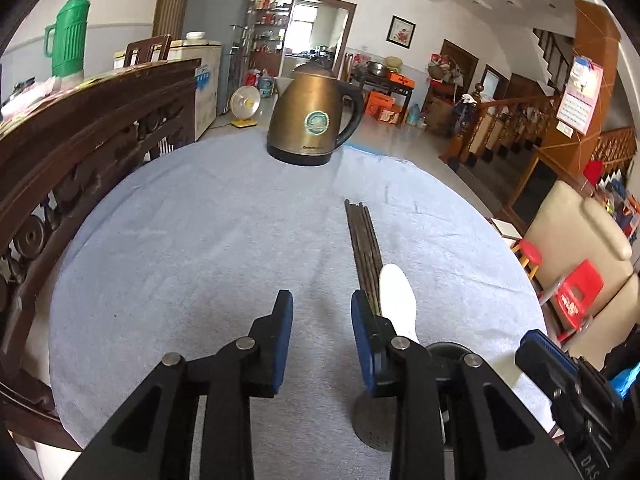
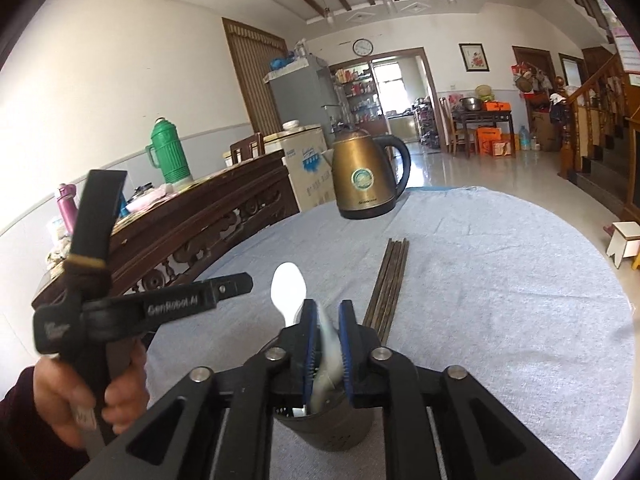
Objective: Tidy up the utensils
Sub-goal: 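Lower the spoons into the holder cup and open both grippers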
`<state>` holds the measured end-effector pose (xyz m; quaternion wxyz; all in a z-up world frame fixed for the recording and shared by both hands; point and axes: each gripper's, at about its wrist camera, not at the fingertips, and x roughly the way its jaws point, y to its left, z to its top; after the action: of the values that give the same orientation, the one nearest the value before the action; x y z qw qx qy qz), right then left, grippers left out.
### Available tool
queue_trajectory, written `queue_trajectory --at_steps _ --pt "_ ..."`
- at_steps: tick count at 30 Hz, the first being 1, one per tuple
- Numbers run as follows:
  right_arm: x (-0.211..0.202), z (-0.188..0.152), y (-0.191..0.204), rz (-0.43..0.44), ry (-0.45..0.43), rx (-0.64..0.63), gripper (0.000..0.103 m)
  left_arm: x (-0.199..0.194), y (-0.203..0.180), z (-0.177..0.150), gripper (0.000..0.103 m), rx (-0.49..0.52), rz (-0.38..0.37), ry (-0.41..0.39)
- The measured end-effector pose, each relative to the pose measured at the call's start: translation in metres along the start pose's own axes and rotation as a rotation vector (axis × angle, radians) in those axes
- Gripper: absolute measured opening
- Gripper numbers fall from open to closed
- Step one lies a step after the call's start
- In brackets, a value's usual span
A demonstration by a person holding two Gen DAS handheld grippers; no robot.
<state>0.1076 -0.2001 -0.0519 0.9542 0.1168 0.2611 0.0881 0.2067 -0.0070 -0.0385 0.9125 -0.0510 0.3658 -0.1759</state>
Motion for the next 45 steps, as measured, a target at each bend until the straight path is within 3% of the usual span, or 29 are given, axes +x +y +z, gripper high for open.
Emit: queue_trajectory --at_steps 2,4,6,15,17,19,30,33,34,36,39,41,45 --pt "0.002 0.000 -0.001 0.009 0.004 0.017 0.032 0.000 -0.001 0.001 0.034 0.006 -0.010 -0.002" --pt "0.003 0.000 -0.002 0.004 0.002 0.027 0.032 0.003 -0.002 0.004 0.049 0.004 -0.020 0.000" --pt "0.003 0.000 -0.003 -0.008 -0.007 0.035 0.032 0.010 0.001 0.011 0.056 -0.020 -0.056 0.017" --pt "-0.007 0.007 -0.024 -0.054 -0.043 0.107 0.031 0.060 0.001 0.031 0.055 -0.132 -0.258 0.179" --pt "-0.009 0.008 -0.028 -0.062 -0.047 0.117 0.032 0.064 -0.002 0.032 0.045 -0.138 -0.267 0.187" --pt "-0.011 0.009 -0.031 -0.071 -0.053 0.121 0.031 0.062 -0.006 0.030 0.016 -0.123 -0.289 0.182" --pt "-0.014 0.009 -0.041 -0.084 -0.061 0.145 0.032 0.014 -0.033 0.004 0.015 0.071 -0.354 0.111" --pt "-0.016 0.009 -0.042 -0.086 -0.067 0.145 0.032 0.003 -0.027 -0.006 0.019 0.075 -0.322 0.100" --pt "-0.017 0.009 -0.042 -0.086 -0.065 0.148 0.032 -0.001 -0.023 -0.009 0.031 0.069 -0.306 0.092" --pt "-0.017 0.009 -0.043 -0.082 -0.059 0.155 0.032 -0.009 -0.017 -0.012 0.046 0.051 -0.283 0.080" --pt "-0.017 0.008 -0.043 -0.078 -0.051 0.169 0.040 -0.023 -0.012 -0.013 0.047 0.055 -0.237 0.052" --pt "-0.019 0.009 -0.043 -0.081 -0.055 0.181 0.052 -0.030 -0.011 -0.012 0.052 0.061 -0.185 0.039" --pt "-0.024 0.010 -0.041 -0.082 -0.063 0.181 0.052 -0.042 -0.013 -0.013 0.065 0.079 -0.051 0.005"
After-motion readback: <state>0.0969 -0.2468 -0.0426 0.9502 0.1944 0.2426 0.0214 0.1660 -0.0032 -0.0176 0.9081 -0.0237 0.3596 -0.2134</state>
